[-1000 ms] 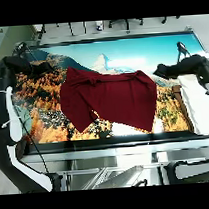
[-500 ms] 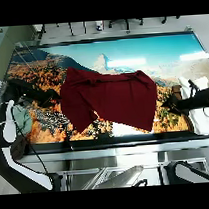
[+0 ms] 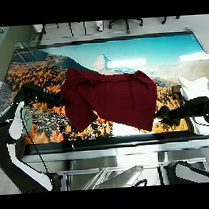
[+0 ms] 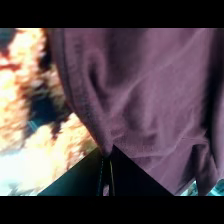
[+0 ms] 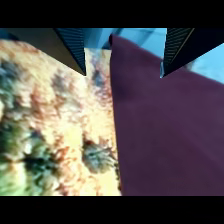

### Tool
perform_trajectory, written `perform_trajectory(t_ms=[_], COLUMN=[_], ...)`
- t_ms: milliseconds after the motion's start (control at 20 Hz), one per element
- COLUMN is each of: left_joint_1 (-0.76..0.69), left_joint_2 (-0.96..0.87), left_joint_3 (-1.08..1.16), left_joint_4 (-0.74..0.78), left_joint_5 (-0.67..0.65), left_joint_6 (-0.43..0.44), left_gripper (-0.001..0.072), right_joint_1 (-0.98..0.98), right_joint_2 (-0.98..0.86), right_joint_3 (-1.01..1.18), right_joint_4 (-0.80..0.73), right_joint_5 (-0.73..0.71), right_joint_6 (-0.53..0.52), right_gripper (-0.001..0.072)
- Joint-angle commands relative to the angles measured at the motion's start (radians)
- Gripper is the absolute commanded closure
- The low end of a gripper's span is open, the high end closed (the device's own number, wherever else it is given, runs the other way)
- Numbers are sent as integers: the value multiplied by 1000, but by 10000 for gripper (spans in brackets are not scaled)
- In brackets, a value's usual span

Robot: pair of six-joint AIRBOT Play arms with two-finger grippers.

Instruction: Fold the shirts.

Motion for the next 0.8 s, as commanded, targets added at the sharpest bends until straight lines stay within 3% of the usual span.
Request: perform_trajectory(t_ms=[0, 200, 250, 300, 500, 750], left_joint_1=[-2, -2, -3, -6, -40, -13], left_joint_2=[-4, -4, -4, -3, 124, 514], left_joint_3=[37, 113, 138, 174, 317, 564], left_joint_4=[11, 10, 8, 6, -29, -147], left_joint_5=[8, 67, 82, 108, 154, 60], left_joint_6=[0, 0, 0, 0, 0, -36], left_gripper=[686, 687, 687, 687, 688, 688], right_joint_1=[80, 158, 175, 189, 183, 86], right_joint_2=[-93, -161, -163, -159, -38, 303], right_joint_3=[-5, -5, -5, -2, 141, 712], right_joint_4=[11, 72, 79, 97, 143, 163], right_joint_5=[29, 92, 107, 116, 94, 96], right_joint_6=[9, 8, 3, -7, -10, -3], right_gripper=[192, 267, 385, 672, 696, 696])
